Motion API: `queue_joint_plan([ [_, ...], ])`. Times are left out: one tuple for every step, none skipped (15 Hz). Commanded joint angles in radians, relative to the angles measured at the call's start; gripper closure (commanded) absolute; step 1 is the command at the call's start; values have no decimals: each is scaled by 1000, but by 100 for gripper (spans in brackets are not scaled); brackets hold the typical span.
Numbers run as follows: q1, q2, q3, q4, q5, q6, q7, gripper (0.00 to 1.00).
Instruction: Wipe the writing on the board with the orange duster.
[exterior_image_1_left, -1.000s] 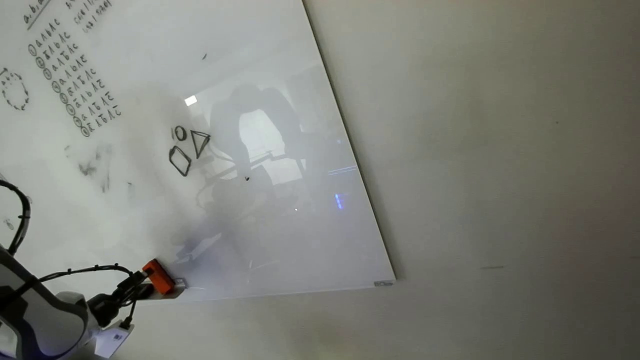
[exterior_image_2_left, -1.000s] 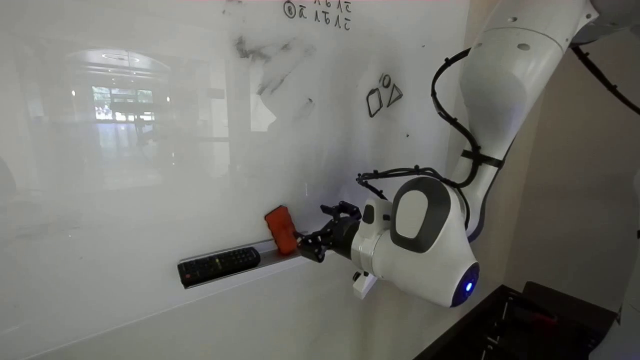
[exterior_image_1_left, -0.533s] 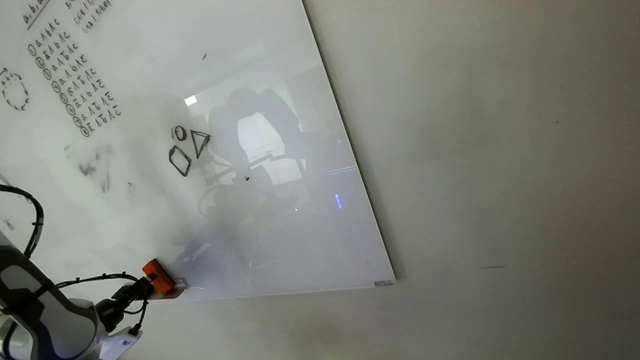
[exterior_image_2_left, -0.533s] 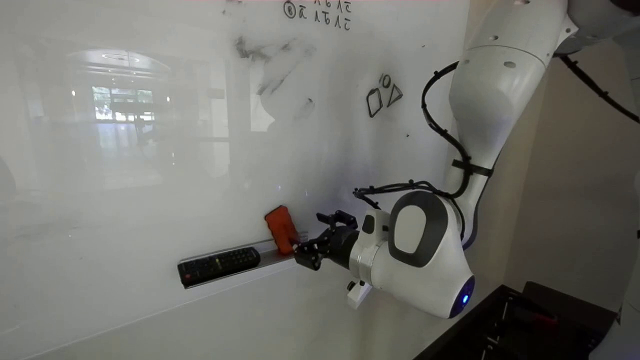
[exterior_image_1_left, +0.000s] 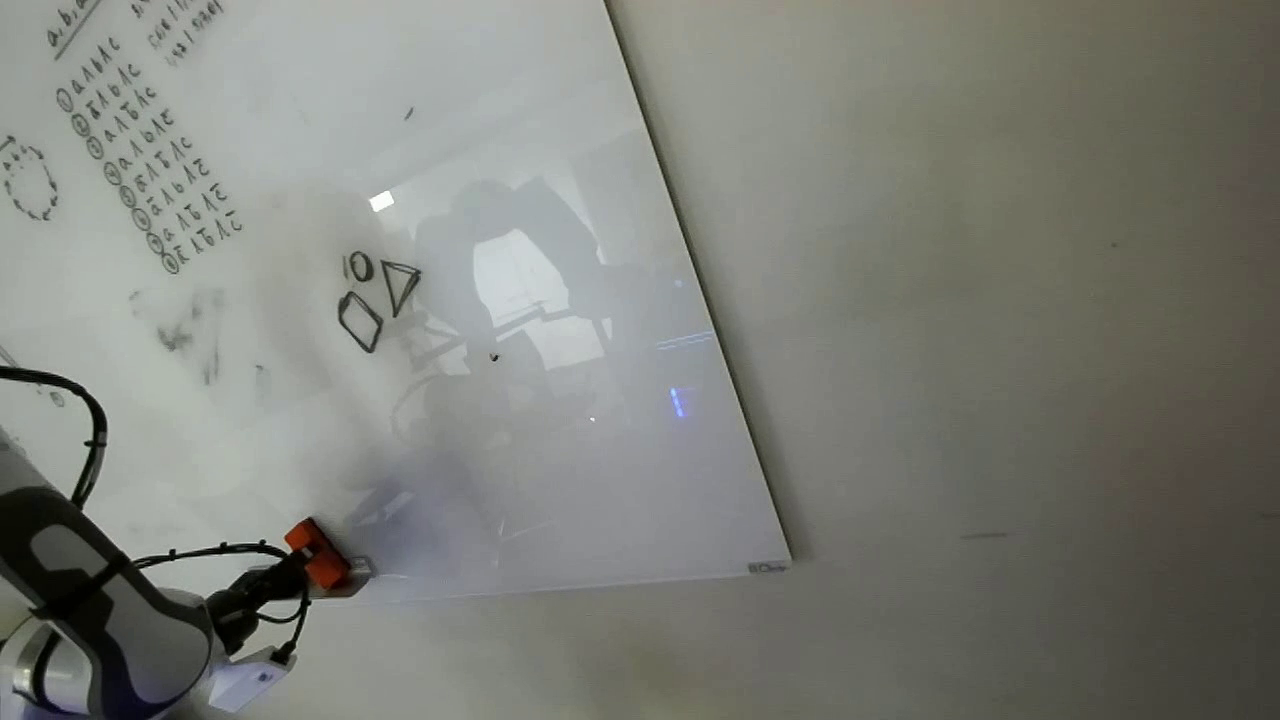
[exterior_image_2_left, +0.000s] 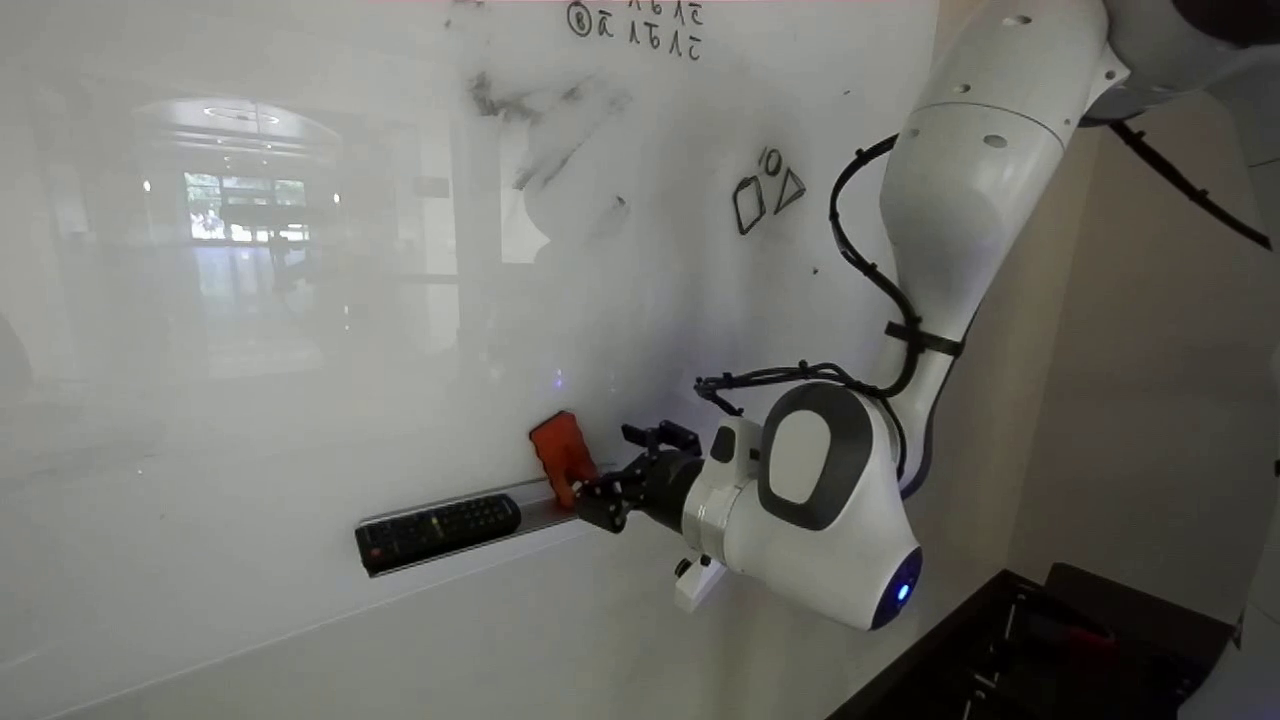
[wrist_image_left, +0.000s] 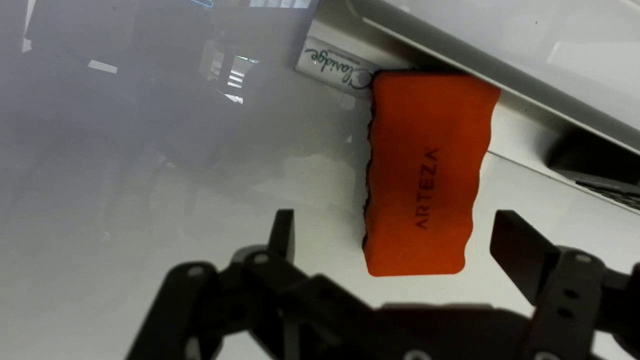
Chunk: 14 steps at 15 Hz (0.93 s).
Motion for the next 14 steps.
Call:
queue_joint_plan([
  [1, 3, 0, 5, 2, 0, -1, 0],
  [1, 5, 0, 7, 2, 0, -1, 0],
  [1, 7, 0, 8, 2, 0, -1, 0],
  [0, 13, 1, 18, 16, 7, -9, 0],
  [2, 18, 2, 22, 28, -1, -5, 0],
  [5, 24, 5, 28, 50, -11, -7, 0],
  [8, 29, 7, 33, 75, -24, -8, 0],
  [10, 35, 10, 40, 98, -23, -8, 0],
  [14, 41, 13, 46, 114, -27, -9, 0],
  [20, 49, 14, 52, 122, -33, -6, 0],
  [22, 55, 15, 60, 128, -29, -5, 0],
  [25, 62, 15, 68, 136, -33, -4, 0],
  [26, 69, 15, 77, 138, -27, -2, 0],
  [27, 76, 13, 88, 142, -25, -6, 0],
])
